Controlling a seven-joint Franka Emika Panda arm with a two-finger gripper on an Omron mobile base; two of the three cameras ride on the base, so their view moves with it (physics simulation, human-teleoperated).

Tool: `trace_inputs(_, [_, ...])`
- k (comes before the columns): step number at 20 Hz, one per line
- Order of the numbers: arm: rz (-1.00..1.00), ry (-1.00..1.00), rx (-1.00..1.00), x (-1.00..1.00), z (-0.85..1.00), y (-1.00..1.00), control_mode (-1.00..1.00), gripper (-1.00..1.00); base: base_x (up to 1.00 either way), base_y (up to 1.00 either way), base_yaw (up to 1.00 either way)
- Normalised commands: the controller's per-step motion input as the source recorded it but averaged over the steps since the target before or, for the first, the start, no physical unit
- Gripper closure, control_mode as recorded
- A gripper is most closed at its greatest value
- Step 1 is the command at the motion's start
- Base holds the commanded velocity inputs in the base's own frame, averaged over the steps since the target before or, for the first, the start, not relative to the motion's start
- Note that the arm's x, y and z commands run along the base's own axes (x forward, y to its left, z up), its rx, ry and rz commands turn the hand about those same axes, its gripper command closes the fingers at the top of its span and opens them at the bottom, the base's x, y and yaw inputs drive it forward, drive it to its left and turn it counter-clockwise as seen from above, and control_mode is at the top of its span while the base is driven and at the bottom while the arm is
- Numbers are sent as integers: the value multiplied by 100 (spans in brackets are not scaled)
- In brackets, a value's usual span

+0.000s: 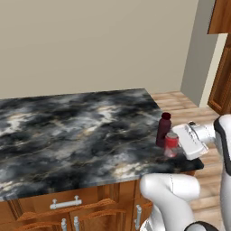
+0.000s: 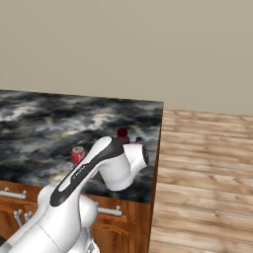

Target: Pick the juice, can, juice from the counter and place them in the open cabinet.

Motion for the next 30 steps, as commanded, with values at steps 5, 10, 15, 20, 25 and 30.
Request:
trace_inputs(5, [-1,0,0,-30,49,5,-100,100,0,0,0])
trace_inputs(10, [0,11,0,-31,51,0,-100,100,0,0,0])
trace_inputs(15, [0,13,0,-29,47,0,-100,100,0,0,0])
trace_inputs(20, [0,7,0,-21,23,1,-100,100,0,0,0])
trace_inputs(25, [0,0,0,-2,2,0,-100,100,0,0,0])
trace_inputs(30, [0,0,0,0,0,0,-100,100,0,0,0])
